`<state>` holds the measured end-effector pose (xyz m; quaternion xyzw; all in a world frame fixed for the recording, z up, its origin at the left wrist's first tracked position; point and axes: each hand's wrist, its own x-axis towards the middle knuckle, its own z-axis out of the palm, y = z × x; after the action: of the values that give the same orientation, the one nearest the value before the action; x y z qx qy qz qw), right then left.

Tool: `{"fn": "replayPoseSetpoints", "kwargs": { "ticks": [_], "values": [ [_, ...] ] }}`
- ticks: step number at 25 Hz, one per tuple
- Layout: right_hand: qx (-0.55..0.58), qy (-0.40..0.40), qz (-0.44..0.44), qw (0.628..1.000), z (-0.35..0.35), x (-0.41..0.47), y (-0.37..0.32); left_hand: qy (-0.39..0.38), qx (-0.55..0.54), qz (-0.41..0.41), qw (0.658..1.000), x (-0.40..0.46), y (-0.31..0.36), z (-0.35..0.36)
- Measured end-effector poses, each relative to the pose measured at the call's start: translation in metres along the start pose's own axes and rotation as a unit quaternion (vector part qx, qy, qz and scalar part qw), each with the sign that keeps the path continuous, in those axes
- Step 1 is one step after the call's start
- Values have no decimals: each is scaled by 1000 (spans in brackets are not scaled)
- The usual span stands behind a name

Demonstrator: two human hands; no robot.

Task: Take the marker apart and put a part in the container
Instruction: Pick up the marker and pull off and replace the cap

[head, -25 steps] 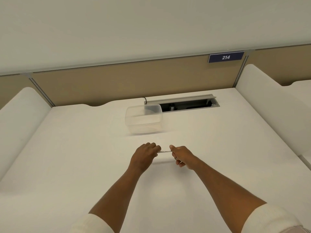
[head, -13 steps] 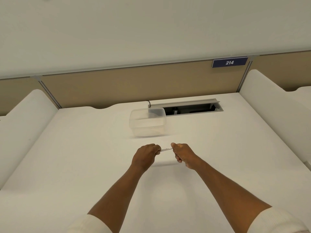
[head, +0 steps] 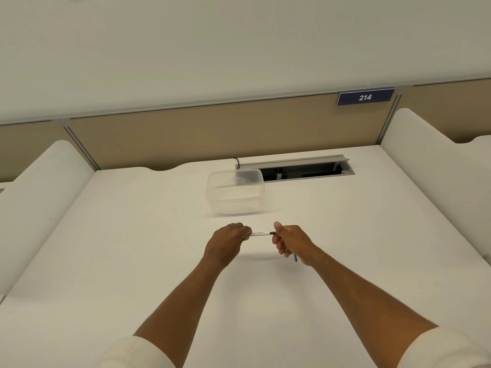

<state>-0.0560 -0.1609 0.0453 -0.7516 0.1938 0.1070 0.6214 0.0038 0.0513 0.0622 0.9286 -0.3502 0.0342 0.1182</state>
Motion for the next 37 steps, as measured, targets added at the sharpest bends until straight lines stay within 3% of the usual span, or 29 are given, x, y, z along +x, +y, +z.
{"fn": "replayPoseSetpoints", "kwargs": {
  "ticks": [9,12,26,32,37],
  "values": [
    [36,-9,-22,999,0,-2,-1,11,4,-6,1000,-4,-2,4],
    [6,-14,9,1000,1,-1,-4,10,8,-6,1000,-3,-1,4],
    [-1,-22,-36,999,0,-2,-3,14,7,-4,1000,-5,0,3],
    [-39,2,-11,999,4,-2,-5,11,-2,-5,1000,-6,2,3],
    [-28,37,-56,997,8,1,-2,12,-3,-13,1000,-5,0,3]
  ]
}}
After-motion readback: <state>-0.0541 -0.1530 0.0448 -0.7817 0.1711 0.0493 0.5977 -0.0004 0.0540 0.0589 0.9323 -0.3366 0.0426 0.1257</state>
